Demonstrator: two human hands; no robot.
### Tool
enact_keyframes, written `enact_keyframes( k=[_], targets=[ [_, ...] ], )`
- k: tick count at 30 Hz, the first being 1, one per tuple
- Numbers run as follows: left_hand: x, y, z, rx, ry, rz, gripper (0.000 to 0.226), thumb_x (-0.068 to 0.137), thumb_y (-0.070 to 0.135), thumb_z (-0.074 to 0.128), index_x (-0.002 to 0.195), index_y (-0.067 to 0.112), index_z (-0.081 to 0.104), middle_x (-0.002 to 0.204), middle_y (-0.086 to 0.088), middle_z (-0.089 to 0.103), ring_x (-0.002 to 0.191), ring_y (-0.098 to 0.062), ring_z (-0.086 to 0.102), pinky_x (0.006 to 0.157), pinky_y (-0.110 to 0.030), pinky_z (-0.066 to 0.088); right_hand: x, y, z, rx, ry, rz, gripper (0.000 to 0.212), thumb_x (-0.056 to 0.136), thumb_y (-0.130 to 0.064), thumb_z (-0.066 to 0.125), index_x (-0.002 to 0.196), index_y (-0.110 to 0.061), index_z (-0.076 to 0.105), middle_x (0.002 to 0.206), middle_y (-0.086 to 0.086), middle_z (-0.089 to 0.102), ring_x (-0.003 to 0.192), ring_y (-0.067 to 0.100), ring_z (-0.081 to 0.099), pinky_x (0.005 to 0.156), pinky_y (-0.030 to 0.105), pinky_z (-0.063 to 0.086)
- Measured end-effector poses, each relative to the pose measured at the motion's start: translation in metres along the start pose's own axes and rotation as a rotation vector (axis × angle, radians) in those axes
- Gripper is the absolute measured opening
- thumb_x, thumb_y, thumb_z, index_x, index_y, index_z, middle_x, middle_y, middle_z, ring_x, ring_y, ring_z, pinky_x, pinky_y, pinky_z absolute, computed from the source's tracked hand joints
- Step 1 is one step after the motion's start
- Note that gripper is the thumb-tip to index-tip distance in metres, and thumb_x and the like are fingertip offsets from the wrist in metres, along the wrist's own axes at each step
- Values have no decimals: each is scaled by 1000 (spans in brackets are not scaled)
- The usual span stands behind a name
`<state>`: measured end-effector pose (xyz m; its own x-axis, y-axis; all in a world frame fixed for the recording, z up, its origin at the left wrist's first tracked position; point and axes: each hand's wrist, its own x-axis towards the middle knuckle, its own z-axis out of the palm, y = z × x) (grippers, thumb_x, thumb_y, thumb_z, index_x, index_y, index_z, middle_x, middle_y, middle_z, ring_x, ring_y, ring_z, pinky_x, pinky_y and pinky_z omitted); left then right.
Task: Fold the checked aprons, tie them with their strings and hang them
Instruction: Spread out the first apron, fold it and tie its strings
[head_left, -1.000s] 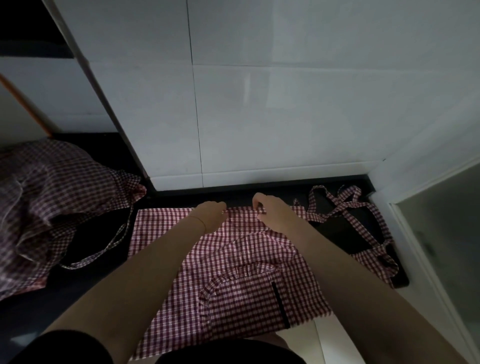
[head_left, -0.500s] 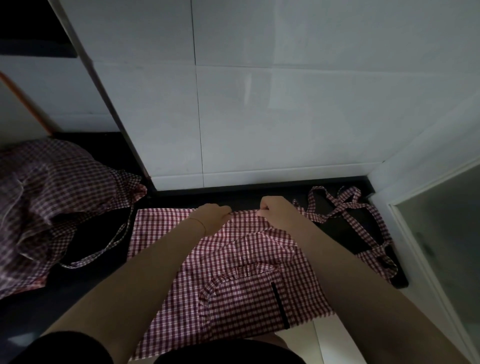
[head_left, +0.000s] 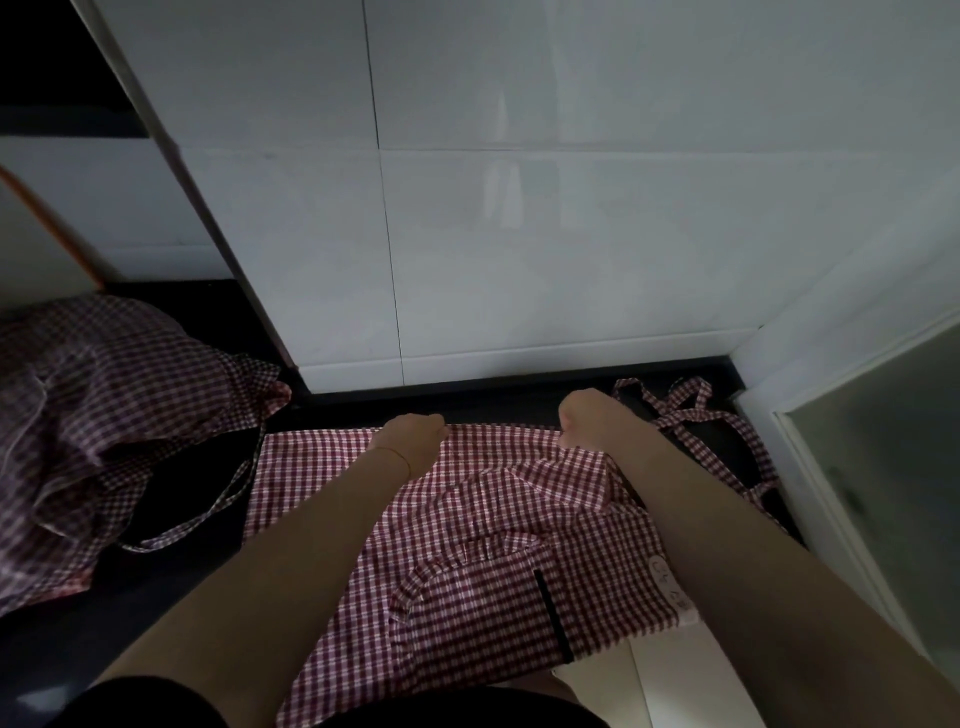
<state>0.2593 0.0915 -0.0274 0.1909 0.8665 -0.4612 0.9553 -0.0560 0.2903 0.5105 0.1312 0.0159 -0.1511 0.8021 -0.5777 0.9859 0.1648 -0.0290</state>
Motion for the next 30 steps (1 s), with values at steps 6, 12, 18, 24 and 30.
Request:
enact_keyframes(
  k=[6, 12, 18, 24, 30],
  targets=[
    [-1, 7, -5, 59, 46, 5, 30, 107, 15, 35, 132, 8, 50, 123, -9, 58, 109, -23, 57, 93, -31, 48, 3, 14, 1, 9, 84, -10, 16, 91, -22, 67, 85, -13, 55, 76, -2, 48, 78, 17, 51, 72, 27, 39],
    [-8, 21, -19, 146, 85, -18, 28, 106, 18, 35, 122, 10, 56, 115, -8, 61, 104, -24, 59, 89, -37, 51, -5, 24, -5, 13, 202, -69, 31, 90, -4, 60, 72, -17, 39, 76, 2, 46, 74, 20, 50, 64, 30, 39],
    [-29, 17, -35, 148, -40, -204, 28, 99, 26, 51, 109, 5, 67, 111, -10, 67, 103, -24, 62, 84, -31, 47, -29, 52, -27, 29, 218, 17, 16, 100, -4, 44, 95, -3, 60, 99, 15, 58, 91, 25, 54, 79, 33, 40],
    [-70, 42, -72, 6, 11, -254, 46, 101, 42, 46, 117, 4, 67, 119, -13, 64, 112, -28, 58, 93, -33, 43, -68, 90, -80, 45, 259, 10, 22, 94, -7, 52, 104, 4, 67, 112, 22, 66, 83, 25, 56, 71, 26, 40],
    [-118, 110, -165, -121, 755, -284, 27, 100, 17, 42, 114, 4, 61, 111, -24, 65, 104, -40, 61, 87, -44, 51, -152, 104, -173, 23, 1025, -82, 28, 92, 3, 43, 114, 4, 59, 115, 26, 61, 113, 40, 56, 91, 46, 46]
  ],
)
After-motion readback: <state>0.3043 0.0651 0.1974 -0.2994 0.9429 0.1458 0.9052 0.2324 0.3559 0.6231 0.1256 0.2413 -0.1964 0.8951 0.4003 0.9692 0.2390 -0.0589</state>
